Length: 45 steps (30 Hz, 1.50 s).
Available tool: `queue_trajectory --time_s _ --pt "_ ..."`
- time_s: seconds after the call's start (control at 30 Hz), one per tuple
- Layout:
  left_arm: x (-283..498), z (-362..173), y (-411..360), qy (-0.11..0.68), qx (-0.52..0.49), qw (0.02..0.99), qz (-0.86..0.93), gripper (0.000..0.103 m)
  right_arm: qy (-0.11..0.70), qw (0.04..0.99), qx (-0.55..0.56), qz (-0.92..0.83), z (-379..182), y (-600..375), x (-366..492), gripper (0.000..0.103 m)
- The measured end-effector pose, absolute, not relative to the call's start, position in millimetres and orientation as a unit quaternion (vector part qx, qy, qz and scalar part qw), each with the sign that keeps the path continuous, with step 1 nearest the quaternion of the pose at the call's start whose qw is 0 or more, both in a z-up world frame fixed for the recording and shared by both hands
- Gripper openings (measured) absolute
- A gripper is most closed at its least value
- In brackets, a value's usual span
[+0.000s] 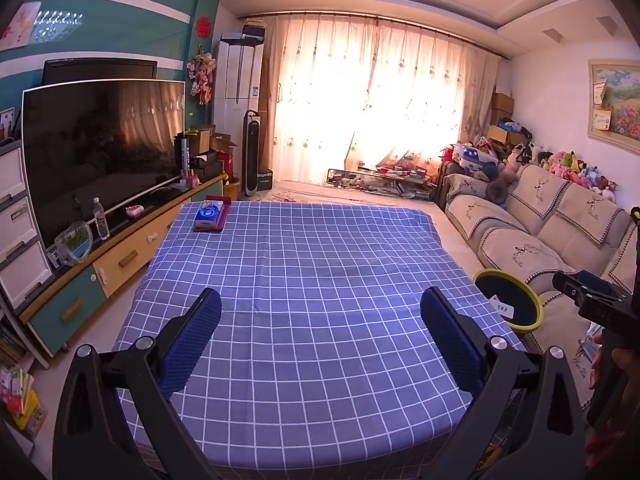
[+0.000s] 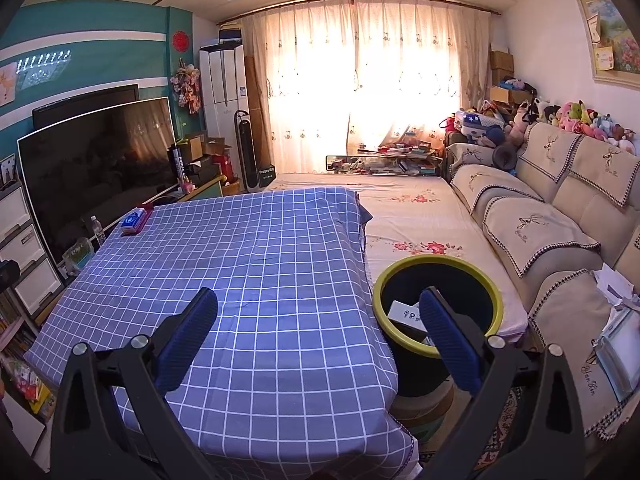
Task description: Collect trash
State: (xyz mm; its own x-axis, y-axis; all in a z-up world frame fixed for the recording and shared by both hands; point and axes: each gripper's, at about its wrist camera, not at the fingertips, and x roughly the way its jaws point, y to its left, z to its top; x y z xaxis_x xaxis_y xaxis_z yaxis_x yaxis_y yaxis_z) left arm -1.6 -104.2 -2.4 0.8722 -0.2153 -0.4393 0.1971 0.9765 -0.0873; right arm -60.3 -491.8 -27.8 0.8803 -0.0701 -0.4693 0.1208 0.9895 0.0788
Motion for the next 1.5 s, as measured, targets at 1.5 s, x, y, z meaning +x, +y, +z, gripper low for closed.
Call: queue_trajectory --time_s 1.5 --pt "1.5 -12.3 -105.1 0.238 -0.024 0.965 -0.106 0.098 0.241 0.968 0.057 -0.043 -35.3 -489.2 -56.2 0.096"
